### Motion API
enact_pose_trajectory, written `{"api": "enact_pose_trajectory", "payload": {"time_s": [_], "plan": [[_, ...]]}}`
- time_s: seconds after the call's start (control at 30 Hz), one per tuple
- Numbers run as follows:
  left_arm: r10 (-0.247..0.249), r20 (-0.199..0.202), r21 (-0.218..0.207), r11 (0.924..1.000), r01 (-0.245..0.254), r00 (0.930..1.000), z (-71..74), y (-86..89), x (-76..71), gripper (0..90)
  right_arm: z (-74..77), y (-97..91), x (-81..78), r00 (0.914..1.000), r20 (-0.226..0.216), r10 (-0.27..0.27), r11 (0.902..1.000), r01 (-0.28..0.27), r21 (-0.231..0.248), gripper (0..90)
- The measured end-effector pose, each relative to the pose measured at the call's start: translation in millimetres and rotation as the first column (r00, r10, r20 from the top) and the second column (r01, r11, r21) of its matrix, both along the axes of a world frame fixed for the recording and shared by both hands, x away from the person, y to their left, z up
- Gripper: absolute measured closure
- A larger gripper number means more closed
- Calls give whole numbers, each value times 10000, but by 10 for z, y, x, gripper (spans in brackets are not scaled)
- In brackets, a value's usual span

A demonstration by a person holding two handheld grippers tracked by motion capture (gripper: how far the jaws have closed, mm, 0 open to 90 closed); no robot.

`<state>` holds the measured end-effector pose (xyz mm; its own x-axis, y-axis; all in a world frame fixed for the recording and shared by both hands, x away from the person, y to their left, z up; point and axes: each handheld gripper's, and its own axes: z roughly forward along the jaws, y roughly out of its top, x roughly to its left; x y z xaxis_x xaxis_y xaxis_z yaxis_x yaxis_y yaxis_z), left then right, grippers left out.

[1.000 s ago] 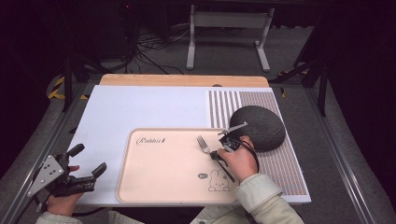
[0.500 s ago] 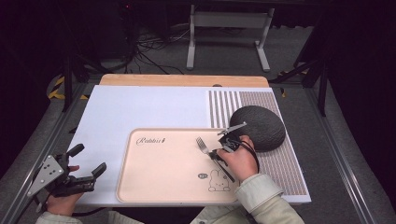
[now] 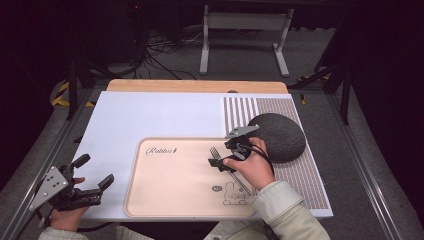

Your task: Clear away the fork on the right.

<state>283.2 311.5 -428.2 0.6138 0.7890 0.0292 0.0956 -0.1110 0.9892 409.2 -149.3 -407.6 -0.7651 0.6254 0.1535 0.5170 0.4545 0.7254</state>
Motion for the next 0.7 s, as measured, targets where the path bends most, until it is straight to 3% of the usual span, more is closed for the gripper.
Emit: {"api": "enact_pose_trajectory", "payload": {"time_s": [0.07, 0.1, 0.17, 0.2, 0.27, 0.37, 0.4, 0.5, 0.6, 0.63, 0.7], "plan": [[-6, -1, 3, 10000, 6, 10000, 0, 1, 1, 16, 9, 36, 7, 10000, -31, 78, 9998, -78, 167, 65], [-10, -4, 6, 10000, 10, 10000, 0, 1, 1, 16, 25, 80, 12, 9990, 131, 433, 9989, -435, 155, 99], [-10, -5, 3, 10000, 10, 10000, 0, 0, 2, 16, 51, 133, 11, 9937, 452, 1028, 9944, -1015, -306, 240], [-12, 1, 6, 10000, 12, 10000, 0, 0, 1, 16, 72, 158, 11, 9888, 528, 1394, 9892, -1366, -523, 355], [-7, 2, -5, 10000, 7, 10000, 0, 0, 1, 16, 105, 195, 18, 9785, 548, 1987, 9761, -1926, -1006, 490], [-17, -4, -5, 10000, 17, 10000, 0, 1, 2, 16, 125, 229, 30, 9622, 409, 2691, 9558, -2616, -1345, 692], [-17, -4, -5, 10000, 17, 10000, 0, 1, 2, 16, 125, 229, 30, 9622, 409, 2691, 9558, -2616, -1345, 692], [-26, 1, -8, 10000, 26, 10000, 0, -1, 3, 16, 122, 252, 71, 9538, 149, 3001, 9346, -2908, -2047, 889], [-21, 2, -28, 10000, 21, 10000, 0, -1, 2, 16, 101, 264, 102, 9540, -150, 2996, 9281, -2950, -2271, 900], [-24, 0, -26, 10000, 24, 10000, 0, 0, 3, 16, 74, 278, 116, 9525, -491, 3006, 9278, -3040, -2165, 900], [-32, -5, -20, 10000, 32, 10000, 0, 0, 3, 16, 61, 285, 123, 9533, -492, 2981, 9262, -3014, -2264, 900]]}}
